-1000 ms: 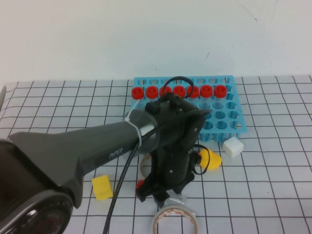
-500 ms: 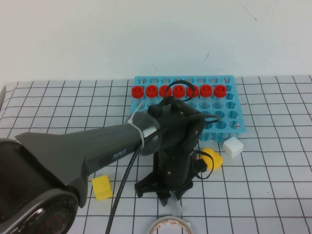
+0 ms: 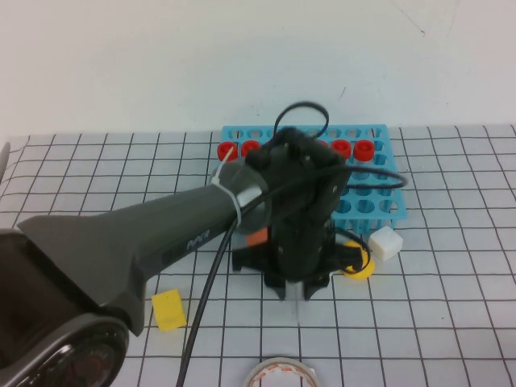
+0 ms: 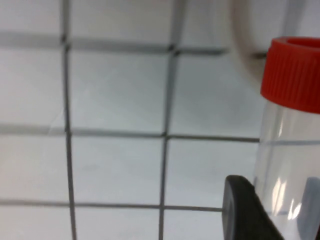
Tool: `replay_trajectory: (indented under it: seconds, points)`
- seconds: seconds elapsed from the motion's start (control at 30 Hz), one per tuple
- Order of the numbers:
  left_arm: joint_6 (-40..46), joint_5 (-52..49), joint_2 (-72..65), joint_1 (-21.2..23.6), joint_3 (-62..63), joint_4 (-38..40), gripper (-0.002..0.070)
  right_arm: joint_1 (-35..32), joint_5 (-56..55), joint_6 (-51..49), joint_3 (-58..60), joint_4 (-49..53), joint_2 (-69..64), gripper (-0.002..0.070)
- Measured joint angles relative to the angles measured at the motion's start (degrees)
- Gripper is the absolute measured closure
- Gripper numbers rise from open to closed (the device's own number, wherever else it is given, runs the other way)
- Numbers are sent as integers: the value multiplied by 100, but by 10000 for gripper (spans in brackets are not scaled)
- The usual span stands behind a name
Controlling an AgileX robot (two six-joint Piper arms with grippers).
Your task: Place the test tubes
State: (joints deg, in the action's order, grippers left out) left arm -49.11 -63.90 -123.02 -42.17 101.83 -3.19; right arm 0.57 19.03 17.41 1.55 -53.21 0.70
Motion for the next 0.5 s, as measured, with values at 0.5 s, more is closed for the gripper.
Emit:
replay_trajectory:
  seconds: [0.5]
  points:
    - [3168,-587,868,-690,373,-2035,468,0,122,37,0,-113,0,678]
